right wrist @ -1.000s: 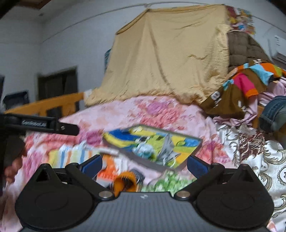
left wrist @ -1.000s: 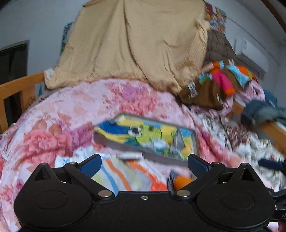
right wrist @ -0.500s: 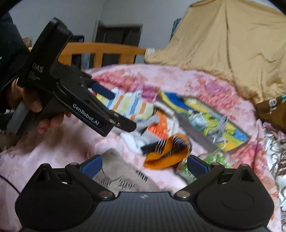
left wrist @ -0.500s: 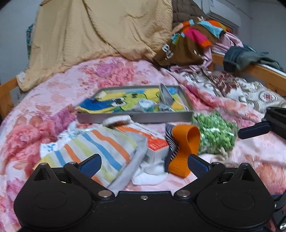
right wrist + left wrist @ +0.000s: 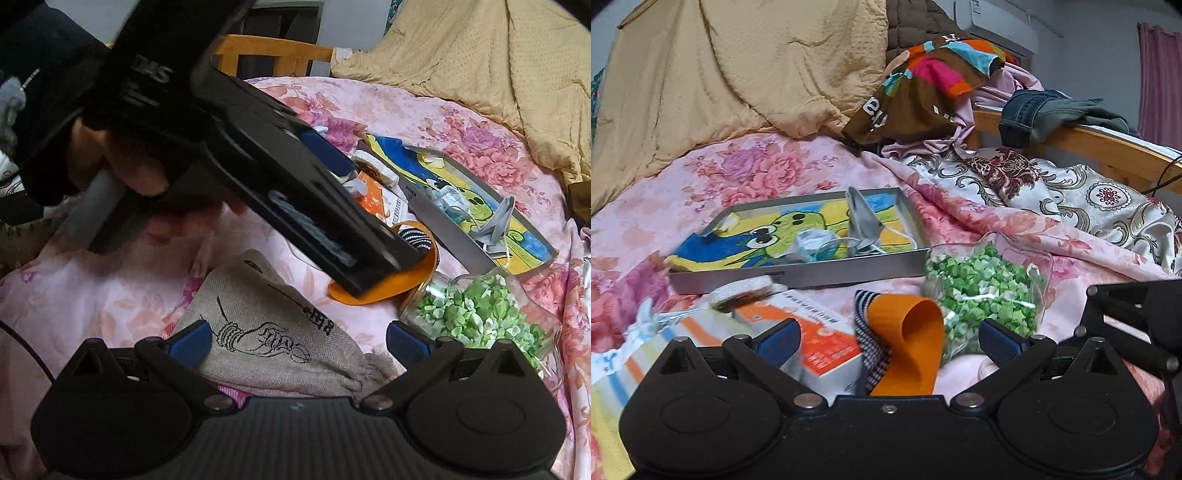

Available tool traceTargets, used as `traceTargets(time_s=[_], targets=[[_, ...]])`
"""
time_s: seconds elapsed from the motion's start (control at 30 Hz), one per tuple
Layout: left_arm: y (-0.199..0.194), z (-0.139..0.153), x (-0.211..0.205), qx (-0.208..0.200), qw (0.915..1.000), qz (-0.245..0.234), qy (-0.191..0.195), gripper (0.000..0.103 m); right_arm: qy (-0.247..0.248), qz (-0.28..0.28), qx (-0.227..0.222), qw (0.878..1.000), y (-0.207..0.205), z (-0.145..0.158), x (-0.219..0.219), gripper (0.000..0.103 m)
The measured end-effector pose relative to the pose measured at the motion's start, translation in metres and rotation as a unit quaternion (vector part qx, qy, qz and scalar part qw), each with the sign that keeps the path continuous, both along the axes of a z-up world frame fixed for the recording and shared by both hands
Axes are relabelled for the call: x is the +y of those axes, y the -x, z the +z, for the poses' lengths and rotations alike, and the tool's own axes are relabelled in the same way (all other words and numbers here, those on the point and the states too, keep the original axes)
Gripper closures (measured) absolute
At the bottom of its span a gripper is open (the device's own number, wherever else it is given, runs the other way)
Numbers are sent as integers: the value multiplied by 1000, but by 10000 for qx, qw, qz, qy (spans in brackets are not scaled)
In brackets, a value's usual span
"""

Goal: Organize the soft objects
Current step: 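Grasp the orange strap item with the left tool while the right tool grasps the beige drawstring bag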

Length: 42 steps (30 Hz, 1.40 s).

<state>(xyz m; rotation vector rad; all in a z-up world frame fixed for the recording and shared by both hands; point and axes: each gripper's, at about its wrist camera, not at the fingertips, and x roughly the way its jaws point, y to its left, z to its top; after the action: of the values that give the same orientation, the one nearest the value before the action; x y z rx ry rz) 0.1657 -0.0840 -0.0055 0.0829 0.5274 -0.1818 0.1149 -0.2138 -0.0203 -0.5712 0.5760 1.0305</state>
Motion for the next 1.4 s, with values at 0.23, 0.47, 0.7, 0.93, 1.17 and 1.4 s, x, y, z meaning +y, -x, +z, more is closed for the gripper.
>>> traceTargets(time_s=[0.23, 0.47, 0.7, 0.93, 1.17, 1.4], targets=[[-20, -10, 0, 165, 9991, 149, 353, 1, 3, 40, 152, 9999, -5, -3, 1, 0], [-36, -18, -2, 440, 9957, 242, 777, 5, -31, -141, 405, 9991, -14, -8, 2, 0], [-43, -21, 1, 530, 9919, 401, 1084, 28, -197, -382, 734, 9964, -29, -9, 3, 16], [-43, -22, 7, 528, 9893, 585, 1225, 49, -391, -615, 1044, 9919, -44, -5, -1, 36], [-36, -19, 9, 403, 9887, 670, 1282, 55, -346, -588, 1085, 9918, -49, -7, -3, 54], [-31, -16, 16, 397, 9862, 738, 1428, 55, -658, -1078, 1612, 9788, -70, -6, -14, 77]])
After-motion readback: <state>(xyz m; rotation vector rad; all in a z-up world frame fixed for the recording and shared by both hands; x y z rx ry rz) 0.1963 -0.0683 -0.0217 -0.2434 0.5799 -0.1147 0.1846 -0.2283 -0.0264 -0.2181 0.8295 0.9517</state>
